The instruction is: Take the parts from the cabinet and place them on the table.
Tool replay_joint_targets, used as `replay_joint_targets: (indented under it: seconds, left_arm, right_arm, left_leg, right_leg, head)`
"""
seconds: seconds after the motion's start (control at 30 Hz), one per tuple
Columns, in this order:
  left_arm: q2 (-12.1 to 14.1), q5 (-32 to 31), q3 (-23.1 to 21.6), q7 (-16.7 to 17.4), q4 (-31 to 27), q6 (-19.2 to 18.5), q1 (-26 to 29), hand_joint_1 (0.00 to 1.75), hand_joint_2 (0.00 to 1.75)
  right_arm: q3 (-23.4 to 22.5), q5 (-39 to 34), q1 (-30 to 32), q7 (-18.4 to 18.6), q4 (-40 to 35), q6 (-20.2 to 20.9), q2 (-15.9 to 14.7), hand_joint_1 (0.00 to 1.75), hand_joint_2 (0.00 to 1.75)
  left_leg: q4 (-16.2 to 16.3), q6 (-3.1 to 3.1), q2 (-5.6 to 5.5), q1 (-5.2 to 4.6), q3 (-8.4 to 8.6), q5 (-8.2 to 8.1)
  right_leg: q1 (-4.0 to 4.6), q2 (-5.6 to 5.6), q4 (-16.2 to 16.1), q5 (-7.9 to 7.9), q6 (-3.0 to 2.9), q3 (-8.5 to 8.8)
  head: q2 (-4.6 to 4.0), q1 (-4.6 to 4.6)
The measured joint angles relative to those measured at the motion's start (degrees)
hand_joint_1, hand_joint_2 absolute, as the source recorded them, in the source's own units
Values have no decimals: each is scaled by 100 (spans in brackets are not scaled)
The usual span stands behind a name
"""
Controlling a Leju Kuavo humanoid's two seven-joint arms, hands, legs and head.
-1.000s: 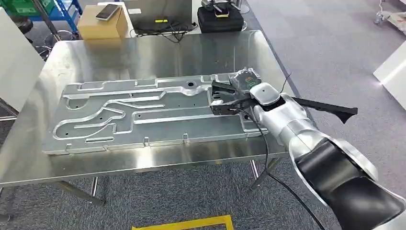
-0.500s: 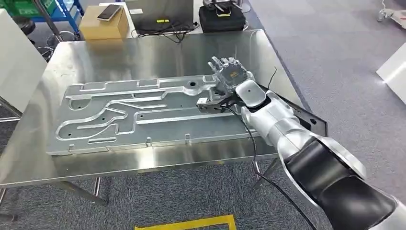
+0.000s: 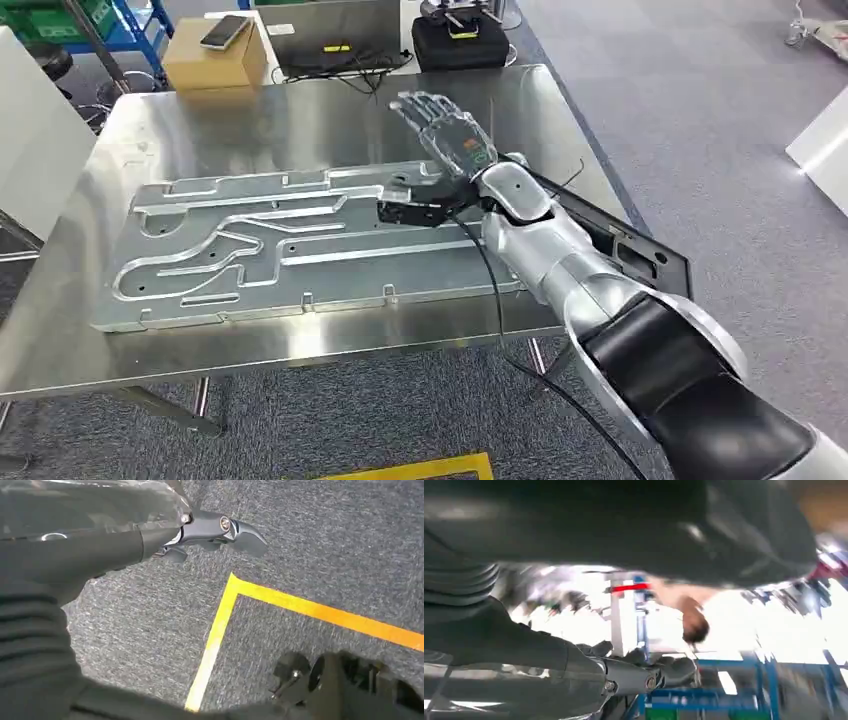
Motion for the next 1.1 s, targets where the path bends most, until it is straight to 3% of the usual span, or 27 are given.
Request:
replay_joint_targets:
  seconds: [0.1,0.13,0.17,0.27,0.3,0.33,0.37,0.43,0.47,0.5,0.53,0.6,0.63,0.67,0.7,0.77,0.8,0.83,0.87,0.93,0.97,1.0,1.03,1.1]
  left_arm:
    - [-15,-4,-4,-30,-2,-52,33,0,0]
    - [-26,-2,-4,-48,-2,-63,42,0,0]
    - [-28,-2,-4,-78,-2,-83,57,0,0]
    - [-31,0,20,-136,-2,-151,128,0,0]
    - [-31,0,35,-164,-2,-166,188,0,0]
    - [-31,15,64,-196,-2,-173,260,0,0]
    - [-33,13,148,-231,-2,-175,329,0,0]
    - [-46,-2,280,-275,-2,-170,429,0,0]
    - [-83,-2,369,-295,-2,-160,459,0,0]
    - [-94,-2,445,-306,-2,-153,476,0,0]
    - [-94,0,503,-326,-2,-140,502,0,0]
    - [-94,-2,636,-345,-2,-136,560,0,0]
    - [-87,-7,676,-367,0,-136,573,0,0]
    - [-83,-2,730,-389,0,-138,596,0,0]
    - [-83,-2,759,-398,2,-138,592,0,0]
    - [-83,-2,798,-391,2,-146,590,0,0]
    - [-83,-2,826,-387,4,-162,600,0,0]
    - [-85,-2,846,-382,9,-182,609,0,0]
    - [-85,-2,863,-371,20,-192,604,0,0]
    - [-83,-2,870,-358,20,-190,579,0,0]
    - [-83,-2,870,-354,20,-188,563,0,0]
    - [-83,-2,868,-349,20,-188,547,0,0]
    - [-85,4,868,-350,20,-190,538,0,0]
    - [-85,2,868,-356,22,-199,541,0,0]
  right_arm:
    - [-919,-1355,376,-1370,-665,-317,31,0,0]
    - [-1195,-1751,618,-1713,-1104,-388,20,0,0]
    - [-1451,-1961,861,-1733,-1564,-415,-26,0,0]
    - [-1927,-2146,1812,-1757,-3003,-708,-182,0,0]
    - [-2054,-2160,2251,-1768,-3538,-815,-285,0,0]
    - [-2181,-2162,2732,-1775,-3991,-873,-347,0,0]
    - [-2443,-2175,3233,-1781,-4719,-913,-439,0,0]
    - [-2843,-2173,4031,-1786,-5626,-935,-525,0,0]
    - [-3077,-2170,4457,-1788,-6095,-939,-564,0,0]
    - [-3333,-2210,4918,-1788,-6523,-944,-579,0,0]
    - [-3604,-2262,5369,-1788,-6870,-944,-597,0,0]
    - [-4109,-2343,6097,-1788,-7305,-950,-603,0,0]
    - [-4349,-2374,6399,-1788,-7521,-959,-603,0,0]
    - [-4553,-2443,6669,-1788,-7699,-959,-603,0,0]
    - [-4725,-2531,6914,-1788,-7803,-959,-603,0,0]
    - [-5068,-2577,7316,-1790,-7866,-954,-575,0,0]
    - [-5284,-2575,7458,-1790,-7864,-903,-533,0,0]
    - [-5470,-2570,7566,-1790,-7864,-816,-494,0,0]
    - [-5691,-2542,7657,-1790,-7853,-764,-448,0,0]
    - [-6027,-2470,7772,-1790,-7730,-731,-365,0,0]
    - [-6198,-2419,7800,-1788,-7610,-666,-319,0,0]
    - [-6384,-2385,7837,-1788,-7476,-594,-276,0,0]
    - [-6550,-2315,7859,-1790,-7338,-526,-234,0,0]
    - [-6808,-2198,7877,-1790,-7019,-386,-173,0,0]
  left_leg:
    - [10,91,-19,-2,-3,-1]
    - [-30,143,-18,30,34,11]
    - [-41,169,-21,27,57,0]
    - [-41,237,-26,14,75,-30]
    - [-41,254,-46,10,89,-42]
    - [-41,255,-64,2,111,-53]
    - [-41,265,-89,-10,131,-72]
    - [-41,264,-103,-51,172,-102]
    - [-44,262,-103,-40,181,-119]
    - [-39,225,-123,-85,188,-144]
    - [-41,203,-124,-66,191,-157]
    - [-84,150,-114,-58,223,-171]
    - [-76,112,-96,-109,242,-209]
    - [36,87,-33,-92,232,-314]
    - [321,61,-14,-80,144,-562]
    - [1163,10,0,-41,-185,-1060]
    - [1510,-16,1,-29,-314,-1197]
    - [1591,-33,3,-19,-316,-1181]
    - [1379,-46,5,-11,-178,-1039]
    - [403,-52,6,16,396,-614]
    - [-72,-38,2,23,673,-538]
    - [-93,30,-13,-38,655,-532]
    - [-95,86,-20,-29,644,-503]
    - [-99,153,-22,-63,629,-460]
  right_leg:
    - [5,-20,-41,2,72,27]
    - [-10,-17,-17,-59,113,35]
    - [-21,-7,159,-181,137,-19]
    - [-25,0,1434,-755,184,-653]
    - [-25,2,1732,-809,185,-816]
    - [-23,3,1720,-720,175,-836]
    - [-17,4,1446,-520,147,-722]
    - [25,-1,444,-25,38,-257]
    - [81,-36,-11,81,-61,-45]
    - [90,-85,-63,56,-61,-18]
    - [109,-80,-74,56,-49,-12]
    - [113,-69,-88,43,-78,3]
    - [19,-67,-195,87,-96,57]
    - [17,-67,-239,118,-94,107]
    - [7,-76,-244,118,-114,131]
    - [11,-79,-231,114,-120,125]
    - [10,-78,-220,114,-119,104]
    - [5,-70,-204,115,-118,83]
    - [-1,-64,-181,118,-112,64]
    - [-13,-54,-132,120,-86,34]
    - [-10,-53,-92,119,-54,24]
    - [20,-41,-73,119,-10,13]
    - [10,-39,-74,136,26,12]
    - [-9,-30,-100,193,111,20]
  head:
    - [0,0]
    - [0,0]
    - [0,0]
    - [0,0]
    - [0,0]
    - [0,0]
    - [0,0]
    - [0,0]
    - [0,0]
    - [0,0]
    - [0,-2]
    - [0,0]
    - [0,-2]
    - [0,0]
    - [0,-2]
    - [0,0]
    - [0,-2]
    - [0,-2]
    - [0,-2]
    - [0,-2]
    - [0,-2]
    - [0,0]
    - [0,-2]
    - [0,0]
